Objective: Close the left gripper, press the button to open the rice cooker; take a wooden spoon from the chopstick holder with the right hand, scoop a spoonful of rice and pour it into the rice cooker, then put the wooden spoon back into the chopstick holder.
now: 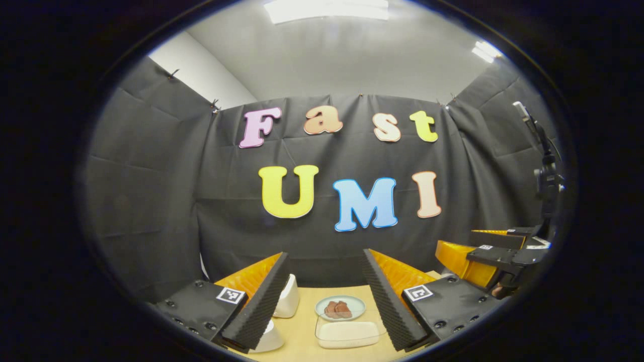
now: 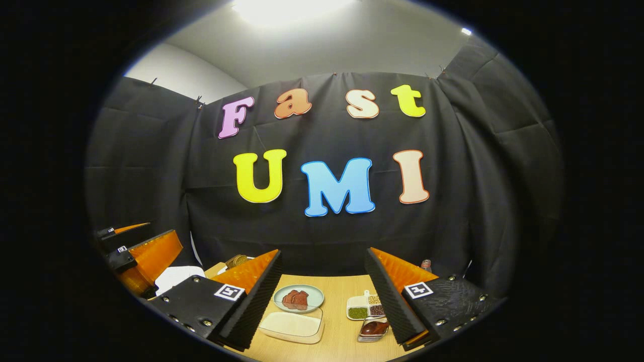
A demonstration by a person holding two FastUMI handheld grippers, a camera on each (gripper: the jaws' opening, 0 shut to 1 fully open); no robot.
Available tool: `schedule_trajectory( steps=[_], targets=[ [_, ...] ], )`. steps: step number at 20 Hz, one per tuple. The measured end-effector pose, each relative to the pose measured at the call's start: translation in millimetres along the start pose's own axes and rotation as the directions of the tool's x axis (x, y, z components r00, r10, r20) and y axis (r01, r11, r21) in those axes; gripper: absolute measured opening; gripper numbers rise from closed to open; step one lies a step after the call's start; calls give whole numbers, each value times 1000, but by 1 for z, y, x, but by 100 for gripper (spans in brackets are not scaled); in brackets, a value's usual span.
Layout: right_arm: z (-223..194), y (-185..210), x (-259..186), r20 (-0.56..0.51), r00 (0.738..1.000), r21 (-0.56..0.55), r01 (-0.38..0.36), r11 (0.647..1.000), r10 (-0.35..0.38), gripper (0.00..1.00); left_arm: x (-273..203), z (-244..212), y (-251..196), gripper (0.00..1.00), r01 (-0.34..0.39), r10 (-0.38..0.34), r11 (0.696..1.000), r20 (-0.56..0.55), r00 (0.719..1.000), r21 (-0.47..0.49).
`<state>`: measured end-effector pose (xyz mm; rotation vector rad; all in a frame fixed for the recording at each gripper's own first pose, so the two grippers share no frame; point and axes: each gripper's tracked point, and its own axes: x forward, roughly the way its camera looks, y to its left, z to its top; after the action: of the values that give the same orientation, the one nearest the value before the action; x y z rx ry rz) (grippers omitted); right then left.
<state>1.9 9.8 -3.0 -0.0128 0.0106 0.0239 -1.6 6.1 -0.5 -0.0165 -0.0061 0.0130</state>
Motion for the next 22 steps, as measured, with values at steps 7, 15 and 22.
schedule_trajectory(
  steps=[7,15,22],
  targets=[
    [-4,-2,1,-9,1000,-5,4,1000,-4,100,5,-3,9,100,-16,16,1000,-7,1000,-6],
    [-13,3,-8,-41,999,6,-16,1000,16,100,9,-38,37,98,-30,29,1000,-66,997,-9],
    [-17,3,-17,-48,999,-38,-12,999,10,100,12,-126,113,60,-105,73,987,-250,966,-120]
  ],
)
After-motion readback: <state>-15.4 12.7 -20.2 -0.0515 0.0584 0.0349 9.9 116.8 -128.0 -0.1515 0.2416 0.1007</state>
